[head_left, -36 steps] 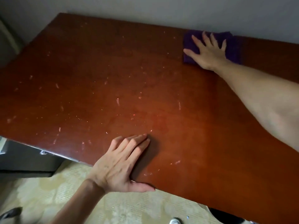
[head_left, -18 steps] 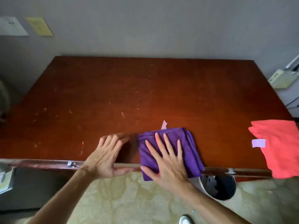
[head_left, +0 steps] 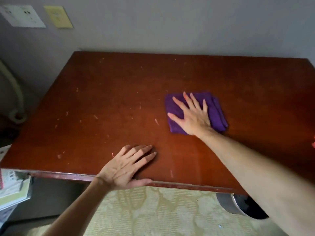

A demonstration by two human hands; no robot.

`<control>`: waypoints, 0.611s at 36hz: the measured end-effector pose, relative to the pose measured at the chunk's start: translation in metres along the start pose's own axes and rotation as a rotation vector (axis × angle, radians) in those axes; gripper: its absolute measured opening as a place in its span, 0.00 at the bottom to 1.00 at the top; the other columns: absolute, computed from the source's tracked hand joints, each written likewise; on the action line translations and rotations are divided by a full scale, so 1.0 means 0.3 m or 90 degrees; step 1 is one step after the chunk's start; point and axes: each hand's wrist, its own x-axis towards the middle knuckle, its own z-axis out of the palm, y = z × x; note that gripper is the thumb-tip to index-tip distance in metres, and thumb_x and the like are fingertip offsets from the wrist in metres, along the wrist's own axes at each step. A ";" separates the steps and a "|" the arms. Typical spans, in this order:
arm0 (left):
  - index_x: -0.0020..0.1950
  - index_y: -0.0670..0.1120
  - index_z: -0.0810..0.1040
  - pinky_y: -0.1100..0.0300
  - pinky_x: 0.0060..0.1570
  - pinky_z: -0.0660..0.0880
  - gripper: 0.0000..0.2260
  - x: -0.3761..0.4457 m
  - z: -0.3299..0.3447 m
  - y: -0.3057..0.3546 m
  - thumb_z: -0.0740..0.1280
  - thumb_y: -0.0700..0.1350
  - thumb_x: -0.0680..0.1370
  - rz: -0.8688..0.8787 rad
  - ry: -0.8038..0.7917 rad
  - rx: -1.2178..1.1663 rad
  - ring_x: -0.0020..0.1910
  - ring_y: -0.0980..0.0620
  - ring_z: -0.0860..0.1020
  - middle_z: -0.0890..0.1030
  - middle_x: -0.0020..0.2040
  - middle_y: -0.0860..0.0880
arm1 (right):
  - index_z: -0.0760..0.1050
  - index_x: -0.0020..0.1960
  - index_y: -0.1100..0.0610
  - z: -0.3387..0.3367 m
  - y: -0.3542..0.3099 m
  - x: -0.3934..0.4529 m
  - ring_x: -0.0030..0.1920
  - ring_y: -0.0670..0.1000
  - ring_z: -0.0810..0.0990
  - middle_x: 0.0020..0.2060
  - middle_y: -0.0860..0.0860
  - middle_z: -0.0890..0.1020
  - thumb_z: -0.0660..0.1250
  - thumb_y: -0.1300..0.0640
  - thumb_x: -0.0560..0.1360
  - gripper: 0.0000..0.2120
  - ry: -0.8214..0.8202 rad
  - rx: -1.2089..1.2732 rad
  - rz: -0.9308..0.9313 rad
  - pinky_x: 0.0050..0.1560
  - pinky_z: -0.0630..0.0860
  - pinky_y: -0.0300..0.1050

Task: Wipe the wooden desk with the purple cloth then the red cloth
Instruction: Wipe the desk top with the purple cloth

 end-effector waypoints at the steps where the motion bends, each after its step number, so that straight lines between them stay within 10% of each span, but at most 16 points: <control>1: 0.77 0.48 0.67 0.49 0.68 0.62 0.35 -0.001 0.005 -0.005 0.57 0.70 0.78 -0.002 0.007 -0.005 0.70 0.47 0.70 0.69 0.76 0.45 | 0.49 0.81 0.34 -0.002 -0.001 0.076 0.83 0.51 0.45 0.83 0.46 0.49 0.45 0.23 0.75 0.37 0.000 0.002 0.012 0.78 0.43 0.66; 12: 0.77 0.50 0.68 0.45 0.67 0.66 0.35 -0.004 0.051 -0.028 0.59 0.70 0.77 0.019 0.039 -0.019 0.70 0.47 0.73 0.70 0.75 0.45 | 0.49 0.81 0.36 -0.055 0.043 0.685 0.83 0.53 0.44 0.83 0.49 0.49 0.46 0.21 0.75 0.39 -0.027 0.036 0.031 0.78 0.41 0.68; 22: 0.77 0.50 0.66 0.42 0.64 0.69 0.34 0.000 0.049 -0.037 0.58 0.69 0.77 0.011 0.007 -0.019 0.67 0.45 0.71 0.70 0.75 0.44 | 0.46 0.82 0.38 -0.022 0.018 0.606 0.83 0.54 0.43 0.84 0.49 0.47 0.43 0.26 0.78 0.36 -0.045 -0.005 -0.003 0.78 0.40 0.69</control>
